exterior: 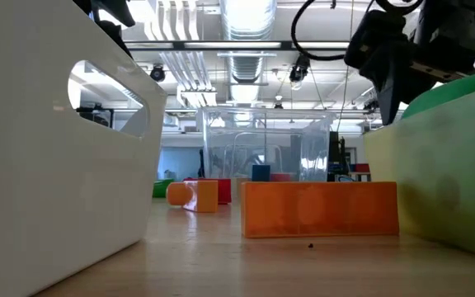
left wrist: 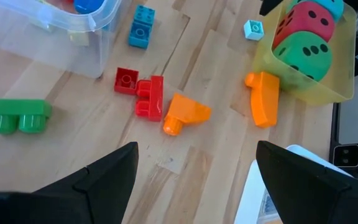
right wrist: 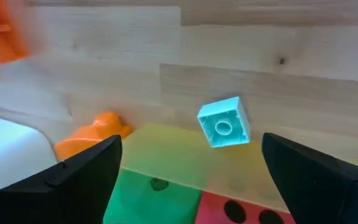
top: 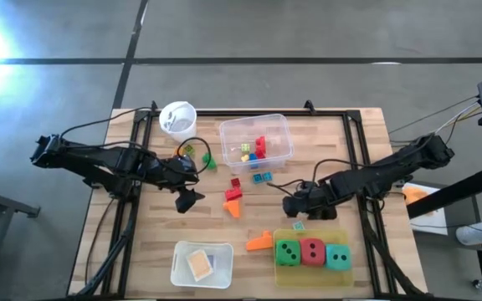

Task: Pick & Place Toys
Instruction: Put the light blue game piece into the transparent bin

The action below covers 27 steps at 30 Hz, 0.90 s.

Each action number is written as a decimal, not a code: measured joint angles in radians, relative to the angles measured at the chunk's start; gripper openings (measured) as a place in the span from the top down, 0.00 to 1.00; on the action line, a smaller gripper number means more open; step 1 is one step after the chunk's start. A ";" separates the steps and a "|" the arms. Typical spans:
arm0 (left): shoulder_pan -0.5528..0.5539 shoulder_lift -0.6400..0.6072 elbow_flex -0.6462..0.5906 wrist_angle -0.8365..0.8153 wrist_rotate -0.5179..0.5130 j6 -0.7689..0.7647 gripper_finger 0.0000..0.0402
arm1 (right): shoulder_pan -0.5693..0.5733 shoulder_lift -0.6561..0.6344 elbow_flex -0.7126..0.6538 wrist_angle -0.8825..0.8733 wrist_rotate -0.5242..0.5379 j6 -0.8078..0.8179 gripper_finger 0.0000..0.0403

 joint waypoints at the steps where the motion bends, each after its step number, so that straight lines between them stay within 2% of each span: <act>1: 0.000 0.000 0.000 0.000 0.000 0.002 0.18 | 0.000 0.010 0.000 0.003 -0.010 0.001 0.06; 6: 0.001 0.000 0.000 -0.001 0.000 0.002 0.18 | 0.001 0.103 0.000 0.031 -0.088 -0.007 0.06; 22: 0.000 0.000 0.000 -0.003 0.000 0.002 0.18 | 0.000 0.283 0.074 0.016 -0.166 -0.071 0.06; 25: 0.000 0.000 0.000 -0.003 0.000 0.002 0.18 | 0.000 0.296 0.077 0.017 -0.175 -0.071 0.10; 27: 0.000 0.000 0.000 -0.003 0.000 0.001 0.18 | 0.000 0.299 0.076 0.015 -0.175 -0.071 0.17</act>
